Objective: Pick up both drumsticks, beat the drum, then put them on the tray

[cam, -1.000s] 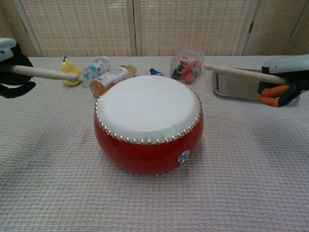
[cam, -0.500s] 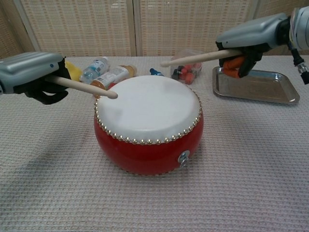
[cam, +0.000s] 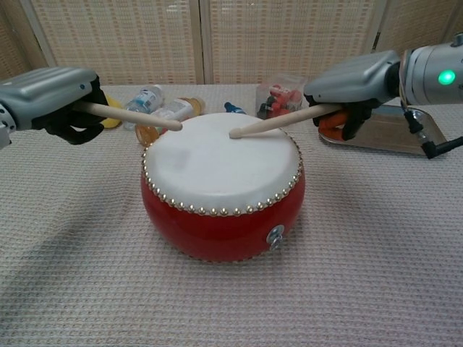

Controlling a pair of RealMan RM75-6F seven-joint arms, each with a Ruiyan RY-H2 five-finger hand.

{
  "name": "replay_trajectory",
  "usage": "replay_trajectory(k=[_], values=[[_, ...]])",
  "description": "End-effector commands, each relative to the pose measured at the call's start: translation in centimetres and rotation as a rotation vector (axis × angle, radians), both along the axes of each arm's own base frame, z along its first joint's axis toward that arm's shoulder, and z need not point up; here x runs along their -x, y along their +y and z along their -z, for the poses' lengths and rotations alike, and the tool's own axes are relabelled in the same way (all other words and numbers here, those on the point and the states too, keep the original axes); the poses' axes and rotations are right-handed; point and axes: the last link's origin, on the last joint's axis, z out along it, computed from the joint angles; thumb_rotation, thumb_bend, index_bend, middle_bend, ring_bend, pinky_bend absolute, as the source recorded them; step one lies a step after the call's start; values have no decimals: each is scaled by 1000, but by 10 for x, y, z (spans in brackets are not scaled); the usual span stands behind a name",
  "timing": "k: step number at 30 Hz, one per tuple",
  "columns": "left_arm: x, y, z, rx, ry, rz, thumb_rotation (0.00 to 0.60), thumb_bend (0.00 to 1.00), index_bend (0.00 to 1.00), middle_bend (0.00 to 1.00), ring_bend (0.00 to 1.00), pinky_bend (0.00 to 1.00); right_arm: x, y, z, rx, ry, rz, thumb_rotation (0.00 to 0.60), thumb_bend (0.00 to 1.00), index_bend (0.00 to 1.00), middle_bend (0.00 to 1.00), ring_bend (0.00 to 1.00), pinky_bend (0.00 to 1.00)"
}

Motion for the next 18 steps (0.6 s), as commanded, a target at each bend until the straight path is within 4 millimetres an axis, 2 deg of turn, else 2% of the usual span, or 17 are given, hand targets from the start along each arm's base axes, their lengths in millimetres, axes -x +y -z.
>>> replay_trajectory(k=[1, 6, 10, 13, 18], values=[[0, 0, 2, -4, 21, 11, 600, 883, 1000, 1000, 1000, 1000, 1, -1, 0, 17, 11, -6, 600, 772, 1000, 1000, 1000, 1000], [3, -1, 26, 5, 155, 50, 600, 882, 1000, 1000, 1000, 1000, -23, 0, -23, 92, -168, -31, 600, 772, 1000, 1000, 1000, 1000], [6, -1, 36, -3, 213, 47, 600, 877, 1000, 1000, 1000, 1000, -30, 0, -39, 115, -243, -48, 600, 772, 1000, 1000, 1000, 1000], [3, 0, 24, -31, 127, 17, 600, 874, 1000, 1000, 1000, 1000, -26, 1, -39, 105, -233, -46, 600, 772, 1000, 1000, 1000, 1000], [-5, 1, -8, -64, -38, -23, 600, 874, 1000, 1000, 1000, 1000, -8, 3, -19, 39, -138, -14, 600, 772, 1000, 1000, 1000, 1000]])
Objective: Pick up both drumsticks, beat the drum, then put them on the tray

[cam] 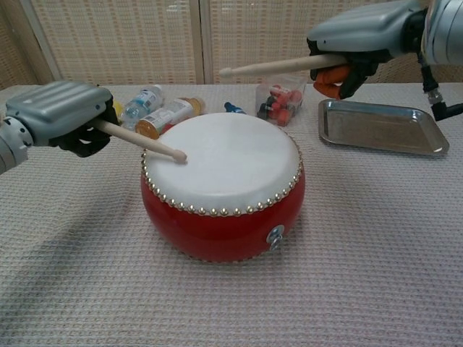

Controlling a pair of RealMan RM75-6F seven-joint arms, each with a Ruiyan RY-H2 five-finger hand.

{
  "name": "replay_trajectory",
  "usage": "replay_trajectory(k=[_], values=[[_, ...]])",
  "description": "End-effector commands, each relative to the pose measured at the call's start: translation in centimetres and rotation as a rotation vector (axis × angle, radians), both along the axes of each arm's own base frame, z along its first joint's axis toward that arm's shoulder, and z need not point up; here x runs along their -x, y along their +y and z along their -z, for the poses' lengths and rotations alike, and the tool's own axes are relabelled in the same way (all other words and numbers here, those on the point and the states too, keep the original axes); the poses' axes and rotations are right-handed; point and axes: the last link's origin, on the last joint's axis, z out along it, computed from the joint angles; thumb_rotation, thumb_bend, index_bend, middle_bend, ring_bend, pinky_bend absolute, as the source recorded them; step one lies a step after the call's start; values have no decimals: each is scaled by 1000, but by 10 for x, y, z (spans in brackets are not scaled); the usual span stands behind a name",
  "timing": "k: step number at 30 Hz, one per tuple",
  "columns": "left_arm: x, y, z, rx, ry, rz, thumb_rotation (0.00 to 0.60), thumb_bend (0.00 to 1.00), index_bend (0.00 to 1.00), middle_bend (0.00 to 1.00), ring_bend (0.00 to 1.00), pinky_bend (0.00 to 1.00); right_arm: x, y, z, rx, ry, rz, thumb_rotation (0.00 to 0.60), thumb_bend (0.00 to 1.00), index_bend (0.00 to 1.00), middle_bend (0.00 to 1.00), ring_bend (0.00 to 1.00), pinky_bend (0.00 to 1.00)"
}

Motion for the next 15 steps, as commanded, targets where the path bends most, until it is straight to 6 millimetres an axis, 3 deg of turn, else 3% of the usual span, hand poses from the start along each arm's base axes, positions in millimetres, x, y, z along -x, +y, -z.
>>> replay_trajectory(k=[1, 4, 7, 10, 15], values=[[-5, 2, -26, -26, -128, -34, 600, 874, 1000, 1000, 1000, 1000, 14, 2, 15, -47, 73, 23, 600, 773, 1000, 1000, 1000, 1000], [-7, 3, -33, -23, -155, -42, 600, 873, 1000, 1000, 1000, 1000, 25, 3, 24, -70, 132, 40, 600, 773, 1000, 1000, 1000, 1000], [-6, 3, -26, -4, -140, -45, 600, 872, 1000, 1000, 1000, 1000, 30, 3, 27, -72, 169, 51, 600, 772, 1000, 1000, 1000, 1000], [-5, 0, -13, 34, -125, -53, 600, 872, 1000, 1000, 1000, 1000, 18, 4, 20, -35, 123, 31, 600, 772, 1000, 1000, 1000, 1000], [1, -2, 16, 60, 18, -21, 600, 873, 1000, 1000, 1000, 1000, -11, 7, -10, 49, -80, -44, 600, 773, 1000, 1000, 1000, 1000]])
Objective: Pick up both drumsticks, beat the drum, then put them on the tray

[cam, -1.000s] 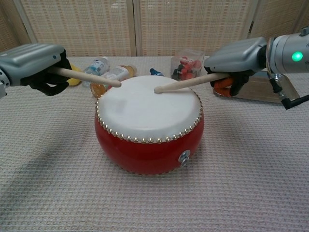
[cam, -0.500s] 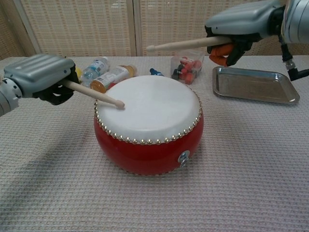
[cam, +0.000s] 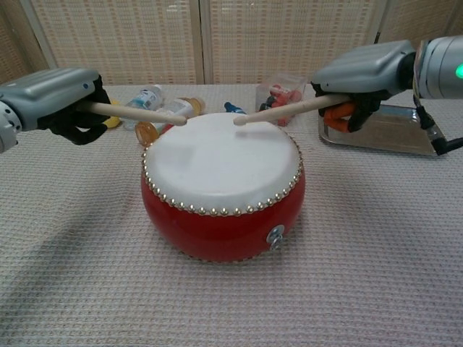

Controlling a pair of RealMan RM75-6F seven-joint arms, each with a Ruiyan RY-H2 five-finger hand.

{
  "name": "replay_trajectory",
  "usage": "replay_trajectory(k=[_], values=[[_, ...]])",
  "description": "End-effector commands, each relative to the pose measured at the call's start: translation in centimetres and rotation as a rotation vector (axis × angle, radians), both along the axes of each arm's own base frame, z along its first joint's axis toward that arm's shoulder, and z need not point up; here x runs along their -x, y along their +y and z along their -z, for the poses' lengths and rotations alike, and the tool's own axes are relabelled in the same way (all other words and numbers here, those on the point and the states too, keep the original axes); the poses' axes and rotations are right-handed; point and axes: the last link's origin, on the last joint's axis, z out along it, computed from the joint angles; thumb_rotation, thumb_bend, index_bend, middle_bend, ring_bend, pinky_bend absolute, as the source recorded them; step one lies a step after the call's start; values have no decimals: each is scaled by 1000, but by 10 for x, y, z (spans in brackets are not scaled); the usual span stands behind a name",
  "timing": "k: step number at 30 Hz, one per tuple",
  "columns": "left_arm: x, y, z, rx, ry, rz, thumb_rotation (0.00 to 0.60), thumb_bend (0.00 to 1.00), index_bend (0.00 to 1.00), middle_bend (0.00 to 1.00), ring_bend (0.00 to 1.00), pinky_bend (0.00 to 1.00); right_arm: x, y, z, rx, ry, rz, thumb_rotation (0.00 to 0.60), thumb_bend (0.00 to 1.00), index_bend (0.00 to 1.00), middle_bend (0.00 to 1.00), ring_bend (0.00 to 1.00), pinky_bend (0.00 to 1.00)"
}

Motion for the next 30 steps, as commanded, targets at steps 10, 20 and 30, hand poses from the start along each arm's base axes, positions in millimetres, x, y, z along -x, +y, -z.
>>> replay_trajectory(k=[10, 20, 30], values=[[-8, 0, -12, -82, 13, 40, 600, 873, 1000, 1000, 1000, 1000, 1, 9, -9, -16, -59, -15, 600, 772, 1000, 1000, 1000, 1000], [-10, 0, -31, -49, -81, 7, 600, 872, 1000, 1000, 1000, 1000, 23, 9, 18, -55, 58, 21, 600, 772, 1000, 1000, 1000, 1000], [0, -5, 31, 16, 150, 51, 600, 872, 1000, 1000, 1000, 1000, -11, 13, -25, 43, -175, -97, 600, 772, 1000, 1000, 1000, 1000]])
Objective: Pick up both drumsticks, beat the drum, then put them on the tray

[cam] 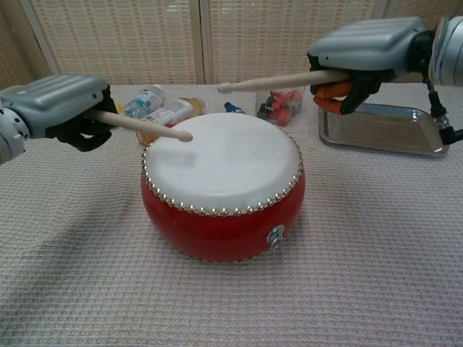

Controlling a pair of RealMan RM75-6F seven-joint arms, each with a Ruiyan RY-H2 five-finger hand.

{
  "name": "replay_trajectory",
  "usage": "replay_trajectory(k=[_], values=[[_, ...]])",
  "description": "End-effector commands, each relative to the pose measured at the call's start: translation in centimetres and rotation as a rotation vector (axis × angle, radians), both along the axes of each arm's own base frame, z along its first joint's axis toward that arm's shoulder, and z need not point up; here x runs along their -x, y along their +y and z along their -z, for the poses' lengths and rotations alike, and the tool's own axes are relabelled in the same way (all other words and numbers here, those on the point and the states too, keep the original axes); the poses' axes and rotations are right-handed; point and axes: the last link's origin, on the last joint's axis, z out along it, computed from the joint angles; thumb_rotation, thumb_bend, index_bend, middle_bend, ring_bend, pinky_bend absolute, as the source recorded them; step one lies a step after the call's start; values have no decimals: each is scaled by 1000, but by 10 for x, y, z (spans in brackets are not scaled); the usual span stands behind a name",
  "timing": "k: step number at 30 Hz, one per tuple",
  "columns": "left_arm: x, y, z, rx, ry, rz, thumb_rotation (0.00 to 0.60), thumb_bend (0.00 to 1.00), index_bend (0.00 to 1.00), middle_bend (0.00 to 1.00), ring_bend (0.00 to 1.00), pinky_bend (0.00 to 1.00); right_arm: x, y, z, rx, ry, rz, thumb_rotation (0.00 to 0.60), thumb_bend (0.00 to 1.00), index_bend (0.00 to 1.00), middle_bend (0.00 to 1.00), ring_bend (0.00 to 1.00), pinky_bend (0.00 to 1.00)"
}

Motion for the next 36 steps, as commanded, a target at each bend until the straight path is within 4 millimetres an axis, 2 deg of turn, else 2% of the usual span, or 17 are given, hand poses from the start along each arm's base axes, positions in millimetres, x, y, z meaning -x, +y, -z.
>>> replay_trajectory(k=[1, 3, 9, 13, 16, 21, 24, 26, 28, 32, 36], values=[[2, -2, 18, 19, 69, 12, 600, 873, 1000, 1000, 1000, 1000, -2, 2, -9, 7, -24, -7, 600, 772, 1000, 1000, 1000, 1000], [0, 1, 10, -11, 38, 10, 600, 873, 1000, 1000, 1000, 1000, 5, 2, -3, -11, 5, 9, 600, 772, 1000, 1000, 1000, 1000], [-11, 2, -34, -94, -132, 7, 600, 873, 1000, 1000, 1000, 1000, 34, 2, 28, -93, 172, 72, 600, 772, 1000, 1000, 1000, 1000], [-14, 4, -47, -110, -170, 0, 600, 873, 1000, 1000, 1000, 1000, 37, -1, 34, -90, 206, 90, 600, 772, 1000, 1000, 1000, 1000], [-11, 5, -39, -89, -147, -8, 600, 873, 1000, 1000, 1000, 1000, 24, -2, 25, -52, 143, 69, 600, 772, 1000, 1000, 1000, 1000], [-5, 3, -2, -14, -37, -7, 600, 873, 1000, 1000, 1000, 1000, -4, 1, -6, 26, -26, -5, 600, 772, 1000, 1000, 1000, 1000], [-1, 1, 17, 11, 45, 8, 600, 873, 1000, 1000, 1000, 1000, -9, 3, -18, 46, -66, -28, 600, 772, 1000, 1000, 1000, 1000], [1, 1, 22, 11, 81, 16, 600, 873, 1000, 1000, 1000, 1000, -6, 3, -17, 42, -60, -24, 600, 772, 1000, 1000, 1000, 1000], [-3, 2, 15, -15, 53, 15, 600, 873, 1000, 1000, 1000, 1000, 3, 4, -10, 19, -11, -5, 600, 772, 1000, 1000, 1000, 1000], [-13, 2, -17, -89, -67, 28, 600, 873, 1000, 1000, 1000, 1000, 27, 4, 16, -46, 110, 47, 600, 772, 1000, 1000, 1000, 1000], [-20, 0, -41, -124, -132, 45, 600, 873, 1000, 1000, 1000, 1000, 44, 4, 36, -93, 199, 90, 600, 772, 1000, 1000, 1000, 1000]])
